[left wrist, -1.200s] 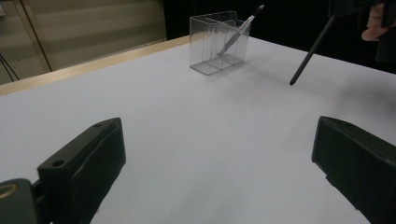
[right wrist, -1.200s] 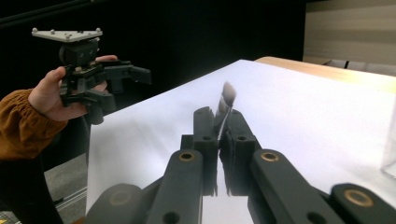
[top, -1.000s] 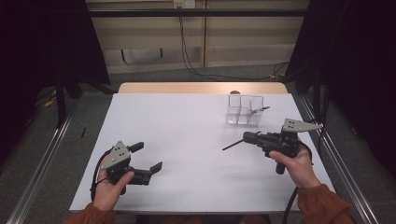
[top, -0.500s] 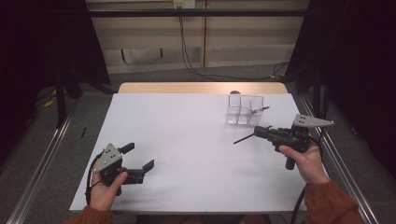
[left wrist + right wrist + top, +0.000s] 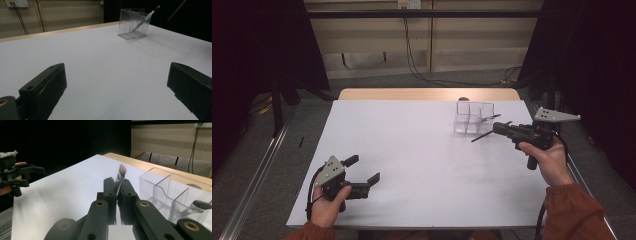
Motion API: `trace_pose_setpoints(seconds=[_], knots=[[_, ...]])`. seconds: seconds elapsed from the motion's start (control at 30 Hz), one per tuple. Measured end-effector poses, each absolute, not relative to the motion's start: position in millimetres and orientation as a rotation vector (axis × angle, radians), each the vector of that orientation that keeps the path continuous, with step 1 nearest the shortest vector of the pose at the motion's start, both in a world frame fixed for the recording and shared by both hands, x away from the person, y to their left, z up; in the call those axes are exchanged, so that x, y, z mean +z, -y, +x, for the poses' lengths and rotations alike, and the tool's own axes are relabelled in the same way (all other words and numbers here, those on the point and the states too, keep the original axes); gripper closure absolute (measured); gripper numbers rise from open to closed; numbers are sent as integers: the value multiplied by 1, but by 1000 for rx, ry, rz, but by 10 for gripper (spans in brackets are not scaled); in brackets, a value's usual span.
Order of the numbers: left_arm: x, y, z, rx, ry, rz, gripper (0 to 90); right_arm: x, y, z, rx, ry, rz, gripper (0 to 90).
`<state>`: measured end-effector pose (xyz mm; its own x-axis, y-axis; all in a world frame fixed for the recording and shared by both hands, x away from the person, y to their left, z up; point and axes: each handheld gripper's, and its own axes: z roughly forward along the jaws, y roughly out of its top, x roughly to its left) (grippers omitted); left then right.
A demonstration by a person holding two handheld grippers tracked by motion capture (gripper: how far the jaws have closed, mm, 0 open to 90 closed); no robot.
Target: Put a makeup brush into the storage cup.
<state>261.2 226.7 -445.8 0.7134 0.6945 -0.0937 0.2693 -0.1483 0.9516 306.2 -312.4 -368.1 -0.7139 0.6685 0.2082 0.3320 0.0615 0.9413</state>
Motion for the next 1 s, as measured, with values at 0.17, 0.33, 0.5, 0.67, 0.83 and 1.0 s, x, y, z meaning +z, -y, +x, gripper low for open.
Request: trace_pose_setpoints(seconds=[0.17,0.33,0.5,0.67,0.83,1.0], knots=[[-445,-227,261,448,-764,1727,24,-363,317,312,1673,-2031,1044,864],[-445,-228,260,450,-766,1721,24,-358,322,321,1640,-2011,1076,864],[-445,-228,261,449,-764,1722,24,-350,327,330,1608,-1995,1080,864],[-445,-228,261,449,-764,1722,24,-343,332,342,1567,-1978,1096,864],[-444,-229,260,451,-767,1718,26,-343,335,356,1498,-1982,1138,864],[-444,-229,261,455,-765,1720,26,-344,335,368,1449,-1984,1153,864]])
